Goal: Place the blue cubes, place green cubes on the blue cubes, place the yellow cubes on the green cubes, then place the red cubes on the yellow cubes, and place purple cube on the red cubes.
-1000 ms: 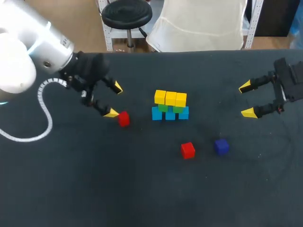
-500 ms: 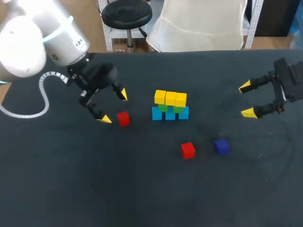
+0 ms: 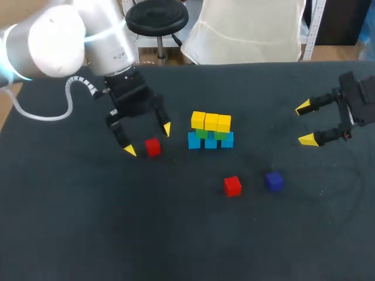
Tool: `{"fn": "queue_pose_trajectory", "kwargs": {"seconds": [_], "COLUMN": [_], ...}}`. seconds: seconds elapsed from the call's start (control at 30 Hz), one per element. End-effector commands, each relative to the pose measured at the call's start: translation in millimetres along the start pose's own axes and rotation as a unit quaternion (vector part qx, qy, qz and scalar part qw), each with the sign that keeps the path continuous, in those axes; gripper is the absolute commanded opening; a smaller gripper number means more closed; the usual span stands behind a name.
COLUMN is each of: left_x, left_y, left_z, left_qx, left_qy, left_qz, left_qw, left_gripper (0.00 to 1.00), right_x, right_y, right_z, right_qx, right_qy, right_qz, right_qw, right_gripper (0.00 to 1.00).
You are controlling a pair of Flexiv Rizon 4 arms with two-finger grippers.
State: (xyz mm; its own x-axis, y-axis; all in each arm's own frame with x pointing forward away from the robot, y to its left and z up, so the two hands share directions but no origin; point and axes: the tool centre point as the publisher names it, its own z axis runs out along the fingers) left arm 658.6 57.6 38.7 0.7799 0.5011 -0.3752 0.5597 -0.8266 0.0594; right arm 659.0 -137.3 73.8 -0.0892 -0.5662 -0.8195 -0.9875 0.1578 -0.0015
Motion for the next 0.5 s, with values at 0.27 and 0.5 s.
{"fn": "queue_pose_trajectory", "kwargs": {"seconds": [0.27,0.5], "left_x": [9.2,11.7], "left_y": [5.3,5.8], "left_z": [6.5,9.2], "left_qx": [0.049,0.054], "left_qy": [-0.015,-0.028], "left_qz": [0.01,0.009], "left_qw": [0.999,0.998], "left_gripper": [1.0,1.0], "right_x": [0.5,0.5], "right_y": [-1.0,-1.0], "right_z": [0.7,0.7], "right_qx": [-0.001,-0.001], "right_qy": [-0.001,-0.001], "right_qz": [-0.001,-0.001], "right_qw": [1.0,1.0], "right_gripper": [1.0,1.0]}}
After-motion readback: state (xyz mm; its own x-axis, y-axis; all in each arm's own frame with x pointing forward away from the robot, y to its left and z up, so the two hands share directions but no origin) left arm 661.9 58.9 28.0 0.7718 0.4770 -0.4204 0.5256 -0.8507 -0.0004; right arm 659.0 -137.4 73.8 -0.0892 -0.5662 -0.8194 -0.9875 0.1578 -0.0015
